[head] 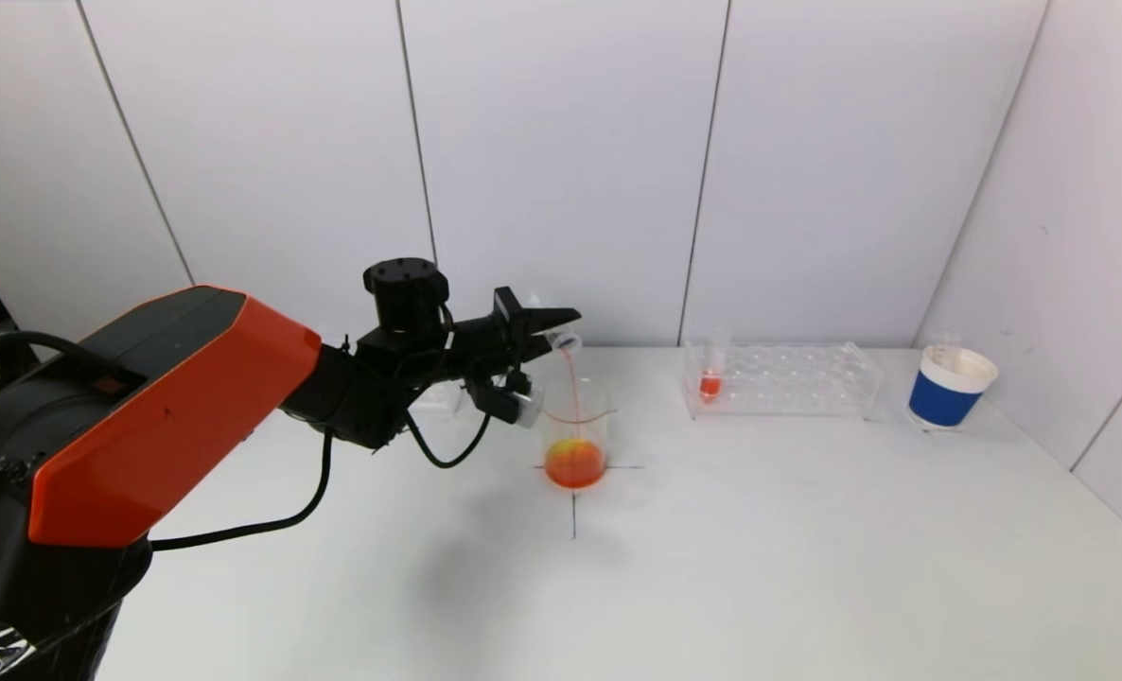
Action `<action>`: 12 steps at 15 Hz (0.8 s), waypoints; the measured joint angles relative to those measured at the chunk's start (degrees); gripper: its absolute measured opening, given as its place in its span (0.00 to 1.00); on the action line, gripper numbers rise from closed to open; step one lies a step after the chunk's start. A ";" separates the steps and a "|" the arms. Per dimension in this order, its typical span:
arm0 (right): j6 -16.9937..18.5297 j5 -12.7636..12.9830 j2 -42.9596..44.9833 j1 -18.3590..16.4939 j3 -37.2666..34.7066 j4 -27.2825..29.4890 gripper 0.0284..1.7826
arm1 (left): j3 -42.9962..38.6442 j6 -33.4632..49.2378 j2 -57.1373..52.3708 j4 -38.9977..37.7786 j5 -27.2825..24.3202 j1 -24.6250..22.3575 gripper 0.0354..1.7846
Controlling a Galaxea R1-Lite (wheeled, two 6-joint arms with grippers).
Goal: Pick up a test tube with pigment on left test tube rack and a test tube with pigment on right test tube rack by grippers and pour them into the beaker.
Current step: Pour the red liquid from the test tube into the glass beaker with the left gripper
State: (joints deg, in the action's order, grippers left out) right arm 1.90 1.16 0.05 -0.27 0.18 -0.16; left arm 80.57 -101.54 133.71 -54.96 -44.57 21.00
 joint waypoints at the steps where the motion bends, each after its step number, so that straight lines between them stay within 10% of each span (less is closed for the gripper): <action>1: 0.00 -0.01 0.00 0.00 0.00 0.00 0.99 | 0.11 -0.41 0.02 0.00 -0.02 0.00 0.25; 12: 0.02 -0.04 0.00 0.00 0.00 0.00 0.99 | 0.71 -7.45 0.09 -0.22 -0.18 0.00 0.25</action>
State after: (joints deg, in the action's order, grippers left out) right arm 1.93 1.12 0.05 -0.27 0.18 -0.16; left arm 81.27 -108.98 133.79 -55.17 -44.75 21.00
